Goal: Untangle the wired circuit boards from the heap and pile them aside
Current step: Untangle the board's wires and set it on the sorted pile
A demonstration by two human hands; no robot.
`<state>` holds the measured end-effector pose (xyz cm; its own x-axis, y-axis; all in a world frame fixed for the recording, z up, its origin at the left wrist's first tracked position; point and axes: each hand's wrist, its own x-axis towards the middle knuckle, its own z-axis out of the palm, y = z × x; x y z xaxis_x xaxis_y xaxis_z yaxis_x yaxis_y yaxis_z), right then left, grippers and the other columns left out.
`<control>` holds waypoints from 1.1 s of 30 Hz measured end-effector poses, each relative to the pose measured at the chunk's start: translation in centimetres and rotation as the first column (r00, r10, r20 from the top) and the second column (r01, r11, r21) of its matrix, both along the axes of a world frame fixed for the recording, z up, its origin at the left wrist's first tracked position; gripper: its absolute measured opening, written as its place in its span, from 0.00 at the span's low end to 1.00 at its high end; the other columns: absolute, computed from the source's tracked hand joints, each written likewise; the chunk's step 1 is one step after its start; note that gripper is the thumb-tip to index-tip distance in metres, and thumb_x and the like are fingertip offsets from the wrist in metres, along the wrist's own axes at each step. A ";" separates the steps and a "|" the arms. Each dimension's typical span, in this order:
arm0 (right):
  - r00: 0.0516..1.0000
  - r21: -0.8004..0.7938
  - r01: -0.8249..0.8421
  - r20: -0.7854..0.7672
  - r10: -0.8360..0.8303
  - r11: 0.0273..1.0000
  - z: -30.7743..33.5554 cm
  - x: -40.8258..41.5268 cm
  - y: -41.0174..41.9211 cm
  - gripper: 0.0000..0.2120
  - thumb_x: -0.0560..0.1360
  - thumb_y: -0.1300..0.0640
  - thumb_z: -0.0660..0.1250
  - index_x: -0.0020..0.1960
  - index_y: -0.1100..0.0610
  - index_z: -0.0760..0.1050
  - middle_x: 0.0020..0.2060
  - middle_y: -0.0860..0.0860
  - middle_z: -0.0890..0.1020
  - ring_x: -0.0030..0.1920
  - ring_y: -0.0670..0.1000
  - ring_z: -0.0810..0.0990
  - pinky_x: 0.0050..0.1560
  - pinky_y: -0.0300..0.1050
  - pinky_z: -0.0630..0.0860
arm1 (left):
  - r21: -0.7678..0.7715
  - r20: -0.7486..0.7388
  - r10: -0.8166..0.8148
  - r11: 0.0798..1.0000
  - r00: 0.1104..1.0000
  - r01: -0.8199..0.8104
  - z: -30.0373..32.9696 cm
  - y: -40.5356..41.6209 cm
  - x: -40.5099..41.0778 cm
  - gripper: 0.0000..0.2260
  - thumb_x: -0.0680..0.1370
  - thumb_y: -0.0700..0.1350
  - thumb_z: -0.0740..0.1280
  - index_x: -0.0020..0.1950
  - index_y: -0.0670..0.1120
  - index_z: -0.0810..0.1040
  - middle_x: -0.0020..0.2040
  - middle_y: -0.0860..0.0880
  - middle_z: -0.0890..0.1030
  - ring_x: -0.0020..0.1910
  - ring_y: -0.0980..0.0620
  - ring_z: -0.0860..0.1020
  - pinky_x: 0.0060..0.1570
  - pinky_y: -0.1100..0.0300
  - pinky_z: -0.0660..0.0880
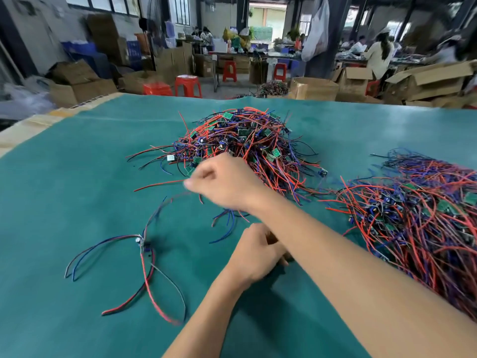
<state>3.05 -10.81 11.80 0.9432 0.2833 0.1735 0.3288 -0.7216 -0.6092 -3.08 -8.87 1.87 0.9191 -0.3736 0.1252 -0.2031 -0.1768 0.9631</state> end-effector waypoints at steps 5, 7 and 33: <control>0.796 -0.227 0.604 0.145 -0.587 0.764 -2.9 4.5 -9.4 0.15 0.74 0.56 0.67 0.59 0.53 0.80 0.58 0.58 0.83 0.59 0.63 0.81 0.54 0.52 0.77 | -0.089 -0.137 -0.043 0.996 0.990 0.031 -0.8 -0.5 0.9 0.09 0.76 0.32 0.64 0.45 0.41 0.82 0.36 0.45 0.83 0.30 0.52 0.77 0.32 0.62 0.76; 0.720 -0.271 0.688 0.133 -0.681 0.674 -4.5 5.0 -11.9 0.12 0.75 0.55 0.69 0.57 0.56 0.79 0.57 0.60 0.82 0.58 0.64 0.82 0.48 0.51 0.75 | -0.114 -0.154 -0.039 0.993 0.987 0.022 -0.8 -0.5 1.0 0.09 0.76 0.32 0.64 0.45 0.42 0.82 0.37 0.44 0.83 0.31 0.52 0.77 0.33 0.62 0.76; 0.975 0.305 0.198 -0.158 -0.156 0.932 -8.4 -8.8 -12.4 0.07 0.71 0.48 0.77 0.36 0.48 0.86 0.25 0.49 0.81 0.26 0.42 0.73 0.32 0.38 0.68 | -0.507 -0.397 -0.023 0.839 0.918 -0.198 -0.1 0.4 1.5 0.07 0.81 0.38 0.64 0.52 0.36 0.78 0.41 0.40 0.81 0.35 0.49 0.78 0.39 0.59 0.75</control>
<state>-5.76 -23.25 3.44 0.9932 0.0597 0.1004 0.1168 -0.5235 -0.8440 -1.58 -8.50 1.79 0.9605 -0.2668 -0.0795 0.1806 0.3796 0.9073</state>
